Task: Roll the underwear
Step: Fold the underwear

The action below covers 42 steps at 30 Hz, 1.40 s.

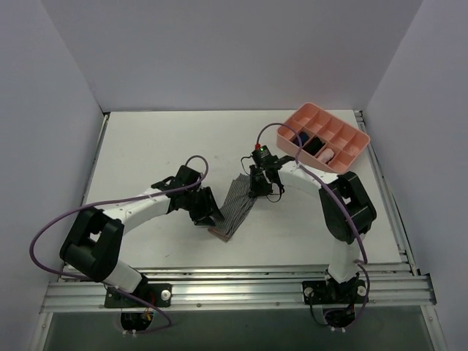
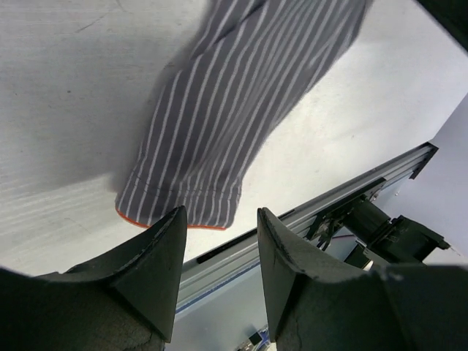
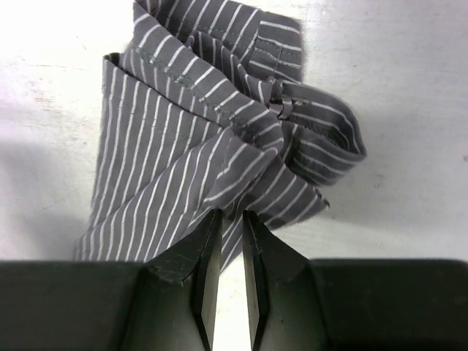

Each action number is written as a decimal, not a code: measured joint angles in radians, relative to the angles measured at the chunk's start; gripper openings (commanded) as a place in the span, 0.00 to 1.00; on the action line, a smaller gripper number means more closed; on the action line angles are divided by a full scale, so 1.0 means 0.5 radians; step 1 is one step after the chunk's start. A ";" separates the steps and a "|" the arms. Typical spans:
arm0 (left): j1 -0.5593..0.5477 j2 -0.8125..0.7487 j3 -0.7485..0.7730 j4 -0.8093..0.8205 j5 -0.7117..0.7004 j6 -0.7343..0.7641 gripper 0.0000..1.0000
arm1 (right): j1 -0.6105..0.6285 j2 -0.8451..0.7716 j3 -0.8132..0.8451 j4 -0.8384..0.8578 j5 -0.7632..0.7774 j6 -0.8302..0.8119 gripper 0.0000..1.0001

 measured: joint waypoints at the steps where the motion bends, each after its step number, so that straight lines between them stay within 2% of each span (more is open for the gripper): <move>1: -0.001 0.020 -0.007 0.018 0.001 -0.005 0.51 | -0.003 -0.005 0.033 -0.050 0.002 0.011 0.15; 10: -0.036 0.175 -0.046 0.128 0.030 -0.047 0.51 | 0.072 -0.060 0.272 -0.288 0.002 0.240 0.14; 17: -0.091 0.177 -0.026 0.146 0.033 -0.063 0.49 | 0.121 0.002 0.396 -0.195 -0.038 0.323 0.11; 20: -0.144 0.184 -0.030 0.159 0.002 -0.090 0.48 | 0.091 0.055 0.301 -0.066 -0.044 0.329 0.11; 24: -0.249 0.185 -0.120 0.291 -0.043 -0.179 0.48 | 0.008 0.071 -0.037 0.101 -0.096 0.350 0.11; 30: -0.349 0.217 -0.158 0.468 -0.050 -0.313 0.49 | -0.076 0.031 -0.143 0.268 -0.215 0.275 0.12; 34: -0.364 0.221 -0.141 0.459 -0.072 -0.324 0.49 | -0.076 0.030 -0.061 0.148 -0.185 0.192 0.12; 42: -0.396 0.255 -0.076 0.388 -0.124 -0.323 0.49 | -0.054 0.050 0.343 -0.005 -0.115 0.131 0.11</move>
